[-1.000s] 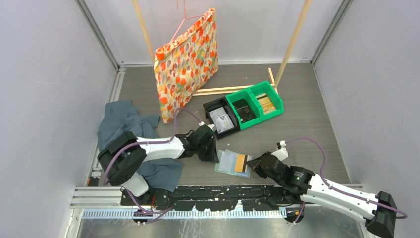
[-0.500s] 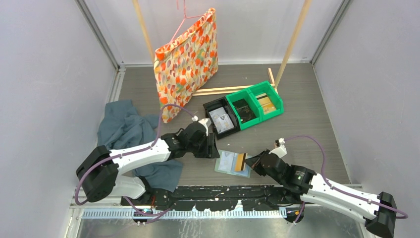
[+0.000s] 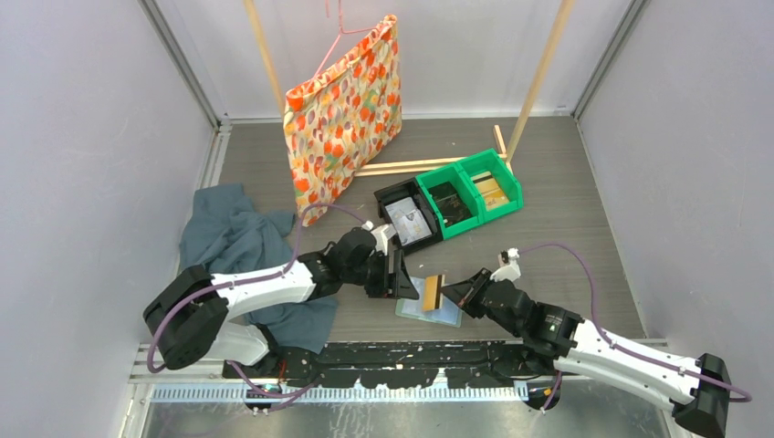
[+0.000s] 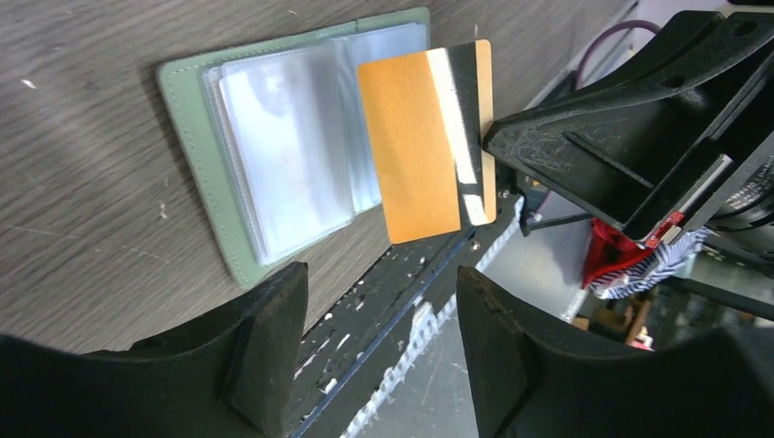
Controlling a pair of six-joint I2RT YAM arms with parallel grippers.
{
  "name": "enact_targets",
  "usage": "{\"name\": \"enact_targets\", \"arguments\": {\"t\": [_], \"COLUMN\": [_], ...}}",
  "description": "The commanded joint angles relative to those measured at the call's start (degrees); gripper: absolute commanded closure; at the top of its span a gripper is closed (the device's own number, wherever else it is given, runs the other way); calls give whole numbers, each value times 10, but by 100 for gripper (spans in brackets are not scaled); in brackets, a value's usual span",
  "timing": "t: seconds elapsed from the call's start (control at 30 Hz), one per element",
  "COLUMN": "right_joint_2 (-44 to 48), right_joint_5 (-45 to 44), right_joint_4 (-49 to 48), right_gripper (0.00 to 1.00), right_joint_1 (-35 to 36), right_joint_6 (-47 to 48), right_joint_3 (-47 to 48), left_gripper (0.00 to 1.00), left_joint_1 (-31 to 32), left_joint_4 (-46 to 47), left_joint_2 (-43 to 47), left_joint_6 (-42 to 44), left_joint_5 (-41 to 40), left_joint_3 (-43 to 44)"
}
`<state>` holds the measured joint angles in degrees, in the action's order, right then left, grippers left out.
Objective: Take the credit cards out of the card holder
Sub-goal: Remove the credit card from the card holder.
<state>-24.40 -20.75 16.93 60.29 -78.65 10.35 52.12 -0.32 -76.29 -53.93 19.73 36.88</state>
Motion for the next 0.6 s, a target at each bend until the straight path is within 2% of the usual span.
{"name": "enact_targets", "arguments": {"t": [0.0,0.27,0.57], "right_joint_2": [-15,-24,-43], "right_joint_5": [12,34,48], "right_joint_4": [-64,-141,-195], "right_gripper": [99,99,99], "right_joint_1": [4,5,6], "right_joint_6": [20,18,17], "right_joint_3": [6,-11,-22], "left_gripper": [36,34,35], "left_joint_1": [-9,-20,-25], "left_joint_4": [115,217,249], "left_joint_2": [-11,-40,-50], "left_joint_6": [-30,-73,-84], "left_joint_5": [72,108,126], "left_joint_3": [-18,-49,-54]}}
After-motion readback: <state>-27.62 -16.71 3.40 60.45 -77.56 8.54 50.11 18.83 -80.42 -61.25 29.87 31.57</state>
